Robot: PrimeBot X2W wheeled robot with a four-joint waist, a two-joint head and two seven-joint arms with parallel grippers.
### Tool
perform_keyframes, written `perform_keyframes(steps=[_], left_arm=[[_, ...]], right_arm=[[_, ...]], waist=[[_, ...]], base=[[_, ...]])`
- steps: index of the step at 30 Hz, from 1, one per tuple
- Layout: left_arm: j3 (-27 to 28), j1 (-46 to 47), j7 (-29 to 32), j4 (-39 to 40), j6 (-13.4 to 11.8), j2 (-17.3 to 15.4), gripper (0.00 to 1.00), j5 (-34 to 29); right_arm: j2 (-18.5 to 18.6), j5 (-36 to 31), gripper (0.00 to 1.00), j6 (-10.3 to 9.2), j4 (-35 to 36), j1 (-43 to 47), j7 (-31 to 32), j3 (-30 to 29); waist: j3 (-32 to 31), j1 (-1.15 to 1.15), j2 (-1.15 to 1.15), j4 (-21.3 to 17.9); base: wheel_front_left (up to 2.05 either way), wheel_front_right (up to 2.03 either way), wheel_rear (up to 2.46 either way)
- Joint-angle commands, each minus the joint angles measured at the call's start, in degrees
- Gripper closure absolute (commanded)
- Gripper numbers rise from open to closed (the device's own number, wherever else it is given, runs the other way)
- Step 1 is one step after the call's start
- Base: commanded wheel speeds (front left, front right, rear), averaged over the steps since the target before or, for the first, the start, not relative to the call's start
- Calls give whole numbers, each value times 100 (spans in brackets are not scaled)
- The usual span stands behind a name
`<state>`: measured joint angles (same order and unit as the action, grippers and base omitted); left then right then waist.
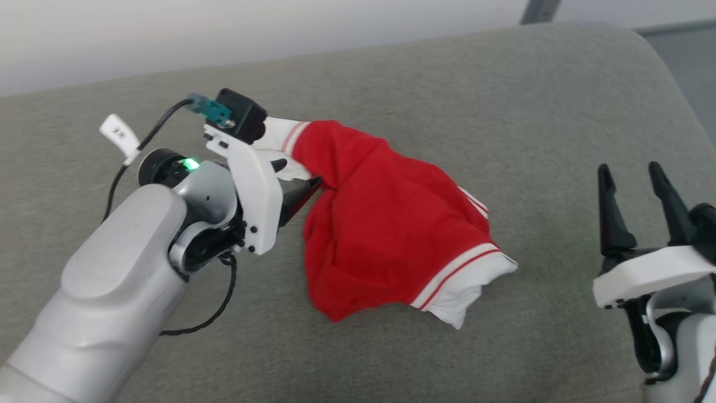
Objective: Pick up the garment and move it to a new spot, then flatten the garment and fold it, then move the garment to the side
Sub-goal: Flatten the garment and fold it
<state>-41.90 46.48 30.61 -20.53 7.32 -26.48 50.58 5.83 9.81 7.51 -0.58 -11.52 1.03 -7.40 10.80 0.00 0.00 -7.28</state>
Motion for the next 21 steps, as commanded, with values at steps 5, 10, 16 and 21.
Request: perform_keyframes(steps=[5, 10, 16, 21], left_arm=[[-286, 336, 567, -879, -46, 292, 0, 108], [-581, 470, 908, -1629, -142, 476, 0, -106], [-881, 376, 1011, -2426, -107, 771, 0, -237], [-1027, 447, 999, -2904, -52, 911, 100, -266]], right_arm=[[-171, -43, 0, -4, -263, -218, -186, 131], [-217, -12, 0, -4, -445, -352, -236, 234], [-228, 5, 0, -3, -551, -472, -252, 241], [-175, 65, 0, -4, -601, -580, -265, 207]], waist=[[295, 0, 0, -480], [423, 0, 0, -642], [555, 0, 0, -679], [612, 0, 0, -580]], base=[[0, 0, 0], [0, 0, 0], [0, 0, 0], [0, 0, 0]])
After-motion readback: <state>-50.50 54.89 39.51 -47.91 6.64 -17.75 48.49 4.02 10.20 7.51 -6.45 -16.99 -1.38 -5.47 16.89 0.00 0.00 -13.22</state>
